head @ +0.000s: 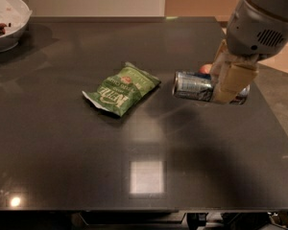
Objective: Pick redbull can
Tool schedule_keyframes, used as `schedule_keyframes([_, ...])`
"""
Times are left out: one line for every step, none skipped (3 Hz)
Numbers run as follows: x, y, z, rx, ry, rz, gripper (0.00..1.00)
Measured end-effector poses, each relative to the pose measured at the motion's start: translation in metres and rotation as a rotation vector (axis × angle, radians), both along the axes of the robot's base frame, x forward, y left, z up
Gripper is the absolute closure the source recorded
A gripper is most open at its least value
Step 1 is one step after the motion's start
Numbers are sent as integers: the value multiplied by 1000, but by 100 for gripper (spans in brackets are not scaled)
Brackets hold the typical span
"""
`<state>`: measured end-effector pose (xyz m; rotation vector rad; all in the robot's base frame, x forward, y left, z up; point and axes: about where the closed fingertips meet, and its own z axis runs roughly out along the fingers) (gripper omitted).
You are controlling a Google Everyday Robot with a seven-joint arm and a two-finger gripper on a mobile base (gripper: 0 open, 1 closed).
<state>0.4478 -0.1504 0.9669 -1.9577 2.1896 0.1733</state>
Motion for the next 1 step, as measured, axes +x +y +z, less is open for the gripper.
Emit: schedule_keyframes([9, 4, 1, 14, -34, -7, 100])
